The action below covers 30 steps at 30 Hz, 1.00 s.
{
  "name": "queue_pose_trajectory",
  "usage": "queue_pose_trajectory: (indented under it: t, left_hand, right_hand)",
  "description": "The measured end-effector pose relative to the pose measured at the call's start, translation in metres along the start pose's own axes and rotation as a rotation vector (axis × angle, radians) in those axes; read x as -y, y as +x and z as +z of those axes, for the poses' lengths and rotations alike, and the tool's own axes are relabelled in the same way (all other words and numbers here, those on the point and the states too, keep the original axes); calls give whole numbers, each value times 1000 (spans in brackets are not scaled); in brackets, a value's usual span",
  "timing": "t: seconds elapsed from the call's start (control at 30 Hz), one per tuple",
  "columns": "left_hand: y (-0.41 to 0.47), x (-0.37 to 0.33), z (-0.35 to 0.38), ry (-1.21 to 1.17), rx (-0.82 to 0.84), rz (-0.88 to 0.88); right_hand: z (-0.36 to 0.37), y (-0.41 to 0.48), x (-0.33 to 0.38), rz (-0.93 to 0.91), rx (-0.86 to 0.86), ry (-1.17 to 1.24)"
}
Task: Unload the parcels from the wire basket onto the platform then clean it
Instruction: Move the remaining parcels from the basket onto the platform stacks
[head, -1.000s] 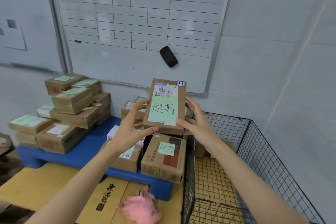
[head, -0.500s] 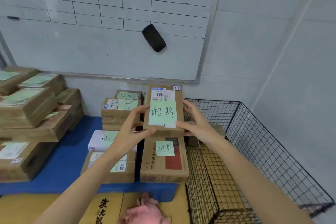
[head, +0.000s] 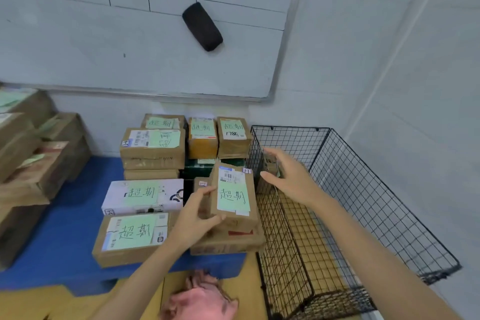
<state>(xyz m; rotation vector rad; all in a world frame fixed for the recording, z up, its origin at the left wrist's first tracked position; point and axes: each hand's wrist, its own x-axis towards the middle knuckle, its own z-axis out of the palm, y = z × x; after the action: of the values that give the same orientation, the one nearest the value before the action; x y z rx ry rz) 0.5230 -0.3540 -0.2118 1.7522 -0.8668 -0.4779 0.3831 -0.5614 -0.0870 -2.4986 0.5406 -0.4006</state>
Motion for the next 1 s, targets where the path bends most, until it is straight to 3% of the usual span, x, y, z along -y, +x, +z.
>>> queue_pose_trajectory:
  t: [0.23, 0.73, 1.0]
  left_hand:
    - [9, 16, 7, 171, -20, -17]
    - [38, 13, 23, 323, -107, -21]
    - [47, 8, 23, 444, -110, -41]
  right_hand:
    - [-1, 0, -11, 14, -5, -39]
    - [1, 9, -42, 92, -6, -385]
    - [-4, 16, -78, 148, 70, -447]
